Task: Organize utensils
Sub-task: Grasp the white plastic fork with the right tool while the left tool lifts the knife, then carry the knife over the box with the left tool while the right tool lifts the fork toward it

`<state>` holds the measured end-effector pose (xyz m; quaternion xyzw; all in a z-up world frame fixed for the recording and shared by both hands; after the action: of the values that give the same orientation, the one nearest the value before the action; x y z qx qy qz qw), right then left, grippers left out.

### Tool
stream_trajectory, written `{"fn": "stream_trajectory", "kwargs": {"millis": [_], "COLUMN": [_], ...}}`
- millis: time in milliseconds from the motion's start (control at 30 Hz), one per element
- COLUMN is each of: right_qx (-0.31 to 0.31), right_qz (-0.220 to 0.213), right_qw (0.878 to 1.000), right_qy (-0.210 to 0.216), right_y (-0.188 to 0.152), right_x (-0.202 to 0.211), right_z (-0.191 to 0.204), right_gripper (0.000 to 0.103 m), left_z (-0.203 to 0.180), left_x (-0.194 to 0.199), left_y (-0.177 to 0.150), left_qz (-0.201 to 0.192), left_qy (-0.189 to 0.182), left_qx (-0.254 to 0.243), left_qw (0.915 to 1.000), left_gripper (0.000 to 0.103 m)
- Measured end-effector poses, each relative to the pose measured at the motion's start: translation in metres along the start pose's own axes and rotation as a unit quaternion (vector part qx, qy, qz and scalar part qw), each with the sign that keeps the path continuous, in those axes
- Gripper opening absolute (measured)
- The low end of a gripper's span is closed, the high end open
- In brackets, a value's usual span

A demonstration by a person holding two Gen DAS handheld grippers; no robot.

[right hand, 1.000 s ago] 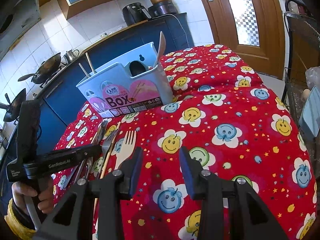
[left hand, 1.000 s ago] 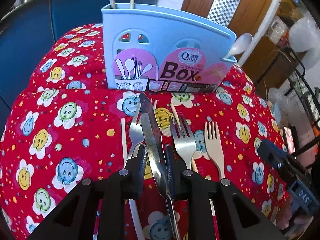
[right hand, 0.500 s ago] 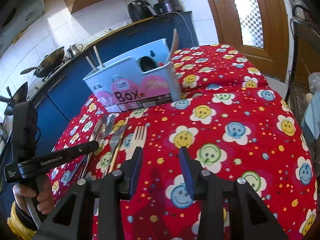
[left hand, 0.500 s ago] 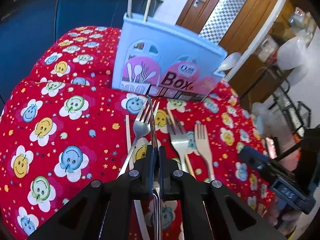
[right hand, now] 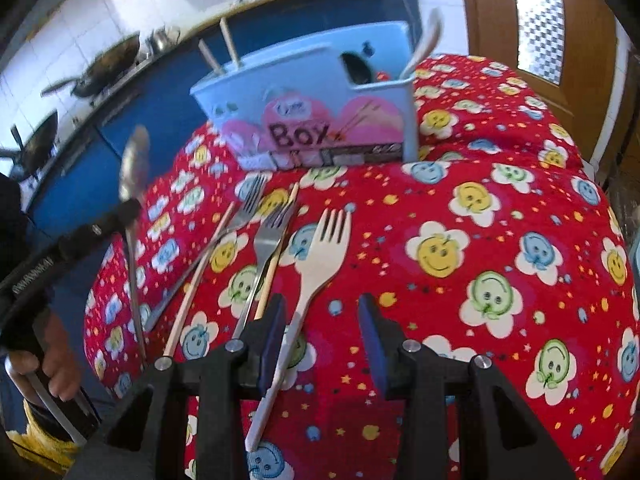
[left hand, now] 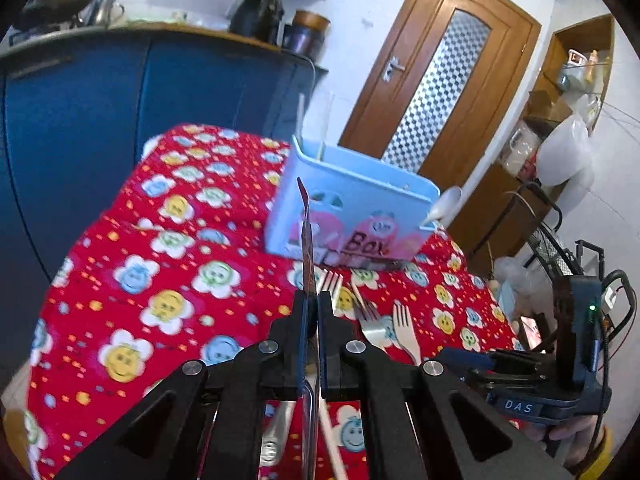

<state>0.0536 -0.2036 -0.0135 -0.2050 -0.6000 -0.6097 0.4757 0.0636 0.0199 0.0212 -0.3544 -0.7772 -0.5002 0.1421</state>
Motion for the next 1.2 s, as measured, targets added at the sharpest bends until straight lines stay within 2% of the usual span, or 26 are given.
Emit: {"fn": "stream_trajectory", "kwargs": {"millis": [133,333,500,567,667,900,1067,1200], "right_qx": [0.022,0.063,0.087,0.08,0.04,0.008,-0.007,-0.01], "right_qz": [0.055,0.129,0.159,0.157,0.133,0.009,-0.077,-0.141], "right_qw": [0.998,0.989,0.981,0.983,0.99,1.0,0.997,0.99], "right_qy": [-0.003,-0.036,-0.064,-0.056,-0.026,-0.003,-0.005,-0.007], "right_y": [0.006,0.018,0.025,0.026,0.026,0.022,0.025,0.029], "right_x": [-0.013,-0.027,-0.035,-0.035,-0.031,0.012,0.04,0.06], "right_z": [0.011,0.022,0.029,0.027,0.018,-0.003,-0.014,-0.019], "right_gripper": [0.034,0.028,0.015,0.01,0.007,0.007,0.007,0.007], "left_z": [0.006,0.008,0.004,0.002,-0.003,-0.023,-0.041,-0.054], "left_x": [0.008,0.014,0.017,0.018,0.022,0.029,0.033,0.036], "left_y": [0.003,0.007,0.01,0.013,0.02,0.04,0.054,0.069], "left_qz": [-0.017,-0.026,-0.033,-0.036,-0.047,-0.083,-0.11,-0.127], "left_qy": [-0.003,-0.013,-0.018,-0.02,-0.028,-0.03,-0.037,-0.035], "left_qx": [-0.003,-0.007,-0.012,-0.013,-0.017,-0.04,-0.054,-0.066], "left_qw": [0.9999,0.9996,0.9992,0.999,0.9984,0.9953,0.9917,0.989], "left_gripper": [0.004,0.004,0.004,0.004,0.004,0.003,0.002,0.002]}}
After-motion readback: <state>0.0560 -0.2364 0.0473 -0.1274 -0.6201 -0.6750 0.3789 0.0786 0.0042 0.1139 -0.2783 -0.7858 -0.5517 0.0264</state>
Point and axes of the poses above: each gripper's, at about its wrist camera, not at the fingertips, and x roughly against the way its jaws point, z to its left, y to its top, the point moved 2 cm from there along -x, roughly the way its jaws point, and after that the axes turned 8 degrees about x, right-handed, at the moved point
